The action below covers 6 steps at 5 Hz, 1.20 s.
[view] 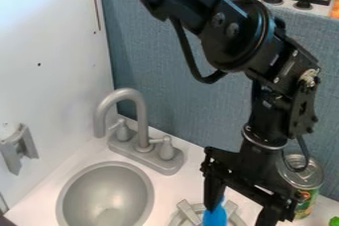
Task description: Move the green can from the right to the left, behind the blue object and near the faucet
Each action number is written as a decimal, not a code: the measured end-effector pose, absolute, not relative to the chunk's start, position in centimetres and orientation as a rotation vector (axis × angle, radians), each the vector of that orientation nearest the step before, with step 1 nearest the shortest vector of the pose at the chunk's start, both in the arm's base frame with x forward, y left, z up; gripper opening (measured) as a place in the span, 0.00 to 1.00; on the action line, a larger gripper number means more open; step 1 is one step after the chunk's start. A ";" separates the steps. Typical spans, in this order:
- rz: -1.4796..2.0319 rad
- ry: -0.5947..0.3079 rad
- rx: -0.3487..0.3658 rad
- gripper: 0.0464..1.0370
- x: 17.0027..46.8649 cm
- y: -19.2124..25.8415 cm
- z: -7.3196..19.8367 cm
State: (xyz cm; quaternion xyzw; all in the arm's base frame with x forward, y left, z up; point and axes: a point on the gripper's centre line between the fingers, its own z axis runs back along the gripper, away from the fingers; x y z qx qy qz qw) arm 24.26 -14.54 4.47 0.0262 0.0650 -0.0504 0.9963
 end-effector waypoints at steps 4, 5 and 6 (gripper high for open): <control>-0.232 0.040 0.051 0.96 30.2 -20.7 2.3; -0.259 0.027 0.083 0.96 32.4 -21.4 1.4; -0.271 0.010 0.129 0.96 34.1 -21.7 0.8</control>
